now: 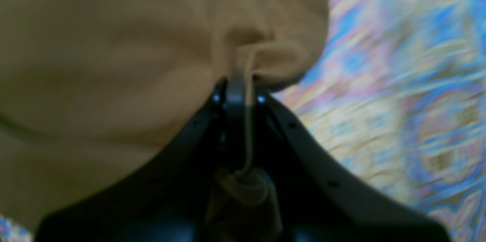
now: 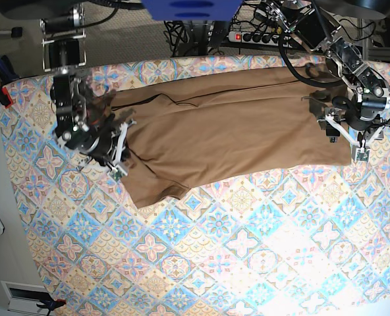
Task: Layout the t-shirt on the table in an organized manner, then fold the t-shirt properly
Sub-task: 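Pull the hem corner with the right gripper toward the folded edge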
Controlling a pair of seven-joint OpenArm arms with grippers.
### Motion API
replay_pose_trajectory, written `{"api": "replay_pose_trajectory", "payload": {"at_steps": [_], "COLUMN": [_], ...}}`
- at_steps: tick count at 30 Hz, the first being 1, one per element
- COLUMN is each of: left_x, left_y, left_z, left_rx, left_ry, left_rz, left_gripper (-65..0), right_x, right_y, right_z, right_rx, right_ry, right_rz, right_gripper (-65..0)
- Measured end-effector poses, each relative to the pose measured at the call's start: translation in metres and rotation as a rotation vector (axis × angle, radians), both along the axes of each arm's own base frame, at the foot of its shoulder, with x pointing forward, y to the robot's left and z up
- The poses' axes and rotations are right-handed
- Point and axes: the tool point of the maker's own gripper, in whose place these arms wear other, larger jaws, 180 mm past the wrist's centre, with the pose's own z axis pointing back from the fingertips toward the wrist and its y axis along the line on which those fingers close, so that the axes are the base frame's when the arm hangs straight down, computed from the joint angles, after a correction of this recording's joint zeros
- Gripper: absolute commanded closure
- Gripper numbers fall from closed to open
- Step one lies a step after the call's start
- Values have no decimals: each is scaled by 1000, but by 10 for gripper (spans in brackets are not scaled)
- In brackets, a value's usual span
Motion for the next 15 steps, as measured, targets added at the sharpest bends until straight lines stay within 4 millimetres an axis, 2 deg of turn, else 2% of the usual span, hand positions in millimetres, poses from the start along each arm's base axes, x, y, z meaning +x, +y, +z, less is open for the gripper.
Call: {"api": "replay_pose_trajectory", "payload": {"at_steps": [4,9,12,13,15], "left_x": [0,0,0,0,0], "left_y": [0,0,0,0,0], "left_z": [0,0,0,0,0], "left_rx": [0,0,0,0,0], "left_ry": [-1,0,0,-1,0], "left_rz": [0,0,0,0,0], "left_gripper": [-424,-424,-424,-424,-424], "right_x": [-5,-39,-30,-27,-28], "right_y": [11,13,16,18,20], "right_z": [17,-4,3,6,7], "right_rx": [25,14,20,29,41], "right_ry": [-63,13,-11,-24,-26], "right_rz": [28,41,38,36,38], "right_gripper": [0,0,0,-28,-145]}}
